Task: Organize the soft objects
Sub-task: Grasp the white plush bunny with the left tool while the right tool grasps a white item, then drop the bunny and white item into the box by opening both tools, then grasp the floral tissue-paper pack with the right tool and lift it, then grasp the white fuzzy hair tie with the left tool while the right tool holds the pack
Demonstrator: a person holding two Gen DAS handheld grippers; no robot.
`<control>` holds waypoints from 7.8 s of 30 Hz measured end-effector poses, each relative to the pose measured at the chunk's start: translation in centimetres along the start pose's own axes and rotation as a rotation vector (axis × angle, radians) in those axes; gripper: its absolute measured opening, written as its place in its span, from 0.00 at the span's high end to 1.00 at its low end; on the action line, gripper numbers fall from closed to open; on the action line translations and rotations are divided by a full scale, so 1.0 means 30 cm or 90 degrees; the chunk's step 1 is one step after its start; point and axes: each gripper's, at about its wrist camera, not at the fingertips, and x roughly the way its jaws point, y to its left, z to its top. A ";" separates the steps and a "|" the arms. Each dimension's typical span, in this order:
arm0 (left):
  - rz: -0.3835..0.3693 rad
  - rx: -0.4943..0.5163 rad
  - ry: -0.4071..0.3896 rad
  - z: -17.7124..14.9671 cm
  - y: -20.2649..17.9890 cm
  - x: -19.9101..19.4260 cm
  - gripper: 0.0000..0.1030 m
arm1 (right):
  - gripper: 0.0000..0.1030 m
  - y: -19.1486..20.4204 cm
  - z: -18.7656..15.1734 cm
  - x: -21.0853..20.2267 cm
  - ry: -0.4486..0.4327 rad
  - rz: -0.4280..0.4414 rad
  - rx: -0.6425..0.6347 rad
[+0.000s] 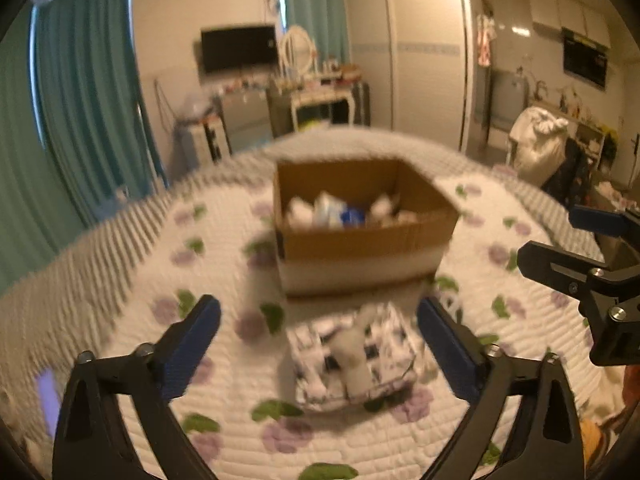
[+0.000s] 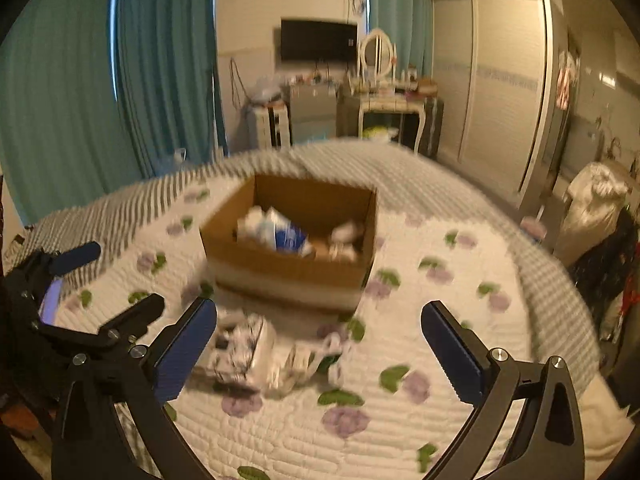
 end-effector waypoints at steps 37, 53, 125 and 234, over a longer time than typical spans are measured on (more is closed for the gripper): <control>-0.041 -0.014 0.043 -0.061 0.143 0.145 0.72 | 0.75 0.090 -0.192 0.409 0.137 -0.017 0.003; -0.052 -0.019 0.037 -0.027 0.157 0.124 0.72 | 0.79 0.086 -0.105 0.266 0.089 -0.002 0.038; 0.030 -0.011 -0.155 0.345 0.103 -0.348 0.05 | 0.09 -0.022 0.267 -0.305 -0.071 0.045 -0.012; -0.062 0.043 -0.083 0.362 -0.111 -0.025 0.64 | 0.60 -0.227 0.248 -0.049 -0.142 0.026 0.128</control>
